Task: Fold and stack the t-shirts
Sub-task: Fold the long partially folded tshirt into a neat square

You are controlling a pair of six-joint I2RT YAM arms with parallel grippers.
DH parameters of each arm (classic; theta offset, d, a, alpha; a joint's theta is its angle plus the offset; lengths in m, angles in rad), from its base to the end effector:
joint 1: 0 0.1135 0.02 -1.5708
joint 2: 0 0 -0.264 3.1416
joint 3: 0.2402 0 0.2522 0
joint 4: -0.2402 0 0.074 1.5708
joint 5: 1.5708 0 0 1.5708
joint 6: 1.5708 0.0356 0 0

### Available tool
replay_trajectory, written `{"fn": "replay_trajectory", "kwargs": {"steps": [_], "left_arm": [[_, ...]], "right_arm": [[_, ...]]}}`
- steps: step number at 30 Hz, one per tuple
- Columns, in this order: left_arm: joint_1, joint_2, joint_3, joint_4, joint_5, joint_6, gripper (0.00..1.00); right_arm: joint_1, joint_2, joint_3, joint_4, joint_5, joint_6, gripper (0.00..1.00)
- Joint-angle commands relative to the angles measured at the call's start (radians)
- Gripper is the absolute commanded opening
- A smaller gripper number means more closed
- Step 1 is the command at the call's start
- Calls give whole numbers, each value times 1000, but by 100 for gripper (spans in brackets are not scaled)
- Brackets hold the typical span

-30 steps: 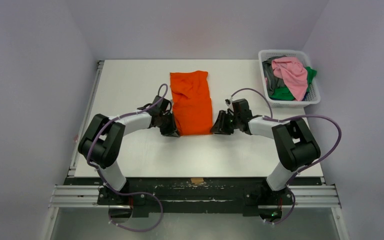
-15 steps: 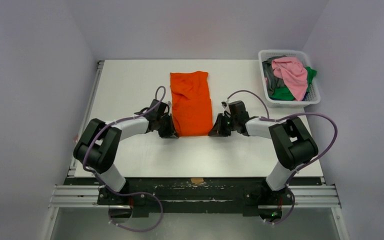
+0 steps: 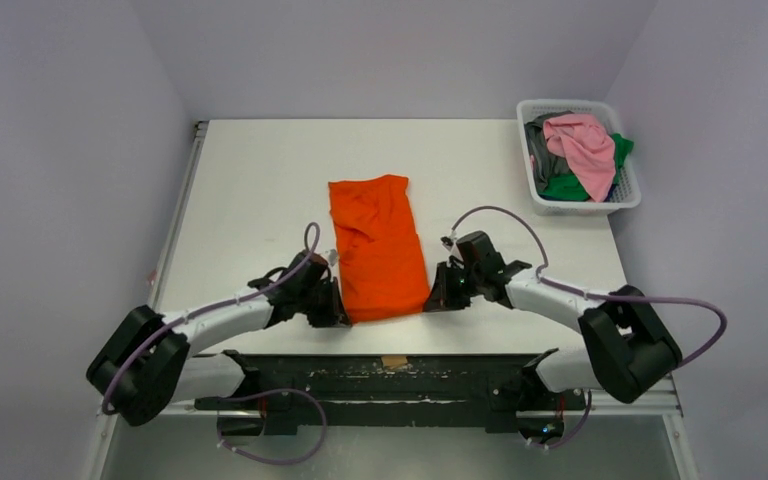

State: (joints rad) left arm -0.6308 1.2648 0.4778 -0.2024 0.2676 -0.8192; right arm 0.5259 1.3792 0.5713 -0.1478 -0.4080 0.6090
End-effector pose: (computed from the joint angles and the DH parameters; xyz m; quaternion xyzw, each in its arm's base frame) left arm 0.1684 -0.1346 0.1436 -0.0512 0.9489 -0.2840 0.1279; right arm 0.2039 0.1347 0.1499 -0.0225 0.9351 0.3222 0.1462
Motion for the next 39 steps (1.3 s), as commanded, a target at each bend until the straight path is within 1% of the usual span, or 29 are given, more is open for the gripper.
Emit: {"fn": "replay_trajectory", "kwargs": {"steps": [1, 3, 6, 8, 10, 12, 13, 14, 16, 18, 20, 22, 25, 28, 32, 34, 36, 39], "left_arm": [[-119, -255, -65, -189, -39, -96, 0], [-174, -369, -89, -233, -31, -130, 0], [-194, -503, -115, -239, 31, -172, 0], [-199, -562, -99, -271, 42, -184, 0], [-199, -599, -78, -298, 32, -188, 0], [-198, -612, -45, -311, 14, -185, 0], [-198, -609, -15, -329, -14, -176, 0], [-196, -599, 14, -359, -68, -168, 0], [-180, -559, 72, -373, -123, -153, 0], [-127, -481, 117, -359, -121, -134, 0], [-55, -404, 158, -353, -102, -107, 0], [12, -336, 206, -361, -89, -71, 0], [74, -266, 280, -365, -102, -34, 0], [124, -198, 375, -400, -142, 3, 0], [193, -80, 460, -408, -124, 51, 0], [220, -17, 505, -430, -150, 66, 0], [246, 37, 541, -435, -158, 79, 0], [278, 126, 591, -424, -153, 97, 0]], "right_arm": [[95, -181, -39, -133, 26, 50, 0], [123, -278, -58, -183, 16, 70, 0], [158, -416, -64, -265, 4, 88, 0], [160, -492, -49, -290, 1, 90, 0], [159, -521, -22, -291, 16, 91, 0], [159, -513, 18, -273, 22, 99, 0], [159, -496, 41, -269, 49, 111, 0], [158, -471, 72, -267, 77, 105, 0], [157, -407, 141, -250, 118, 94, 0], [150, -338, 200, -224, 166, 94, 0], [131, -270, 262, -209, 179, 83, 0], [105, -214, 318, -185, 178, 74, 0], [62, -123, 406, -174, 177, 49, 0], [18, -44, 477, -157, 140, 29, 0], [-32, 68, 554, -140, 89, 10, 0], [-48, 122, 596, -130, 67, -3, 0], [-56, 183, 649, -134, 55, -19, 0], [-60, 277, 755, -158, 79, -43, 0]]}}
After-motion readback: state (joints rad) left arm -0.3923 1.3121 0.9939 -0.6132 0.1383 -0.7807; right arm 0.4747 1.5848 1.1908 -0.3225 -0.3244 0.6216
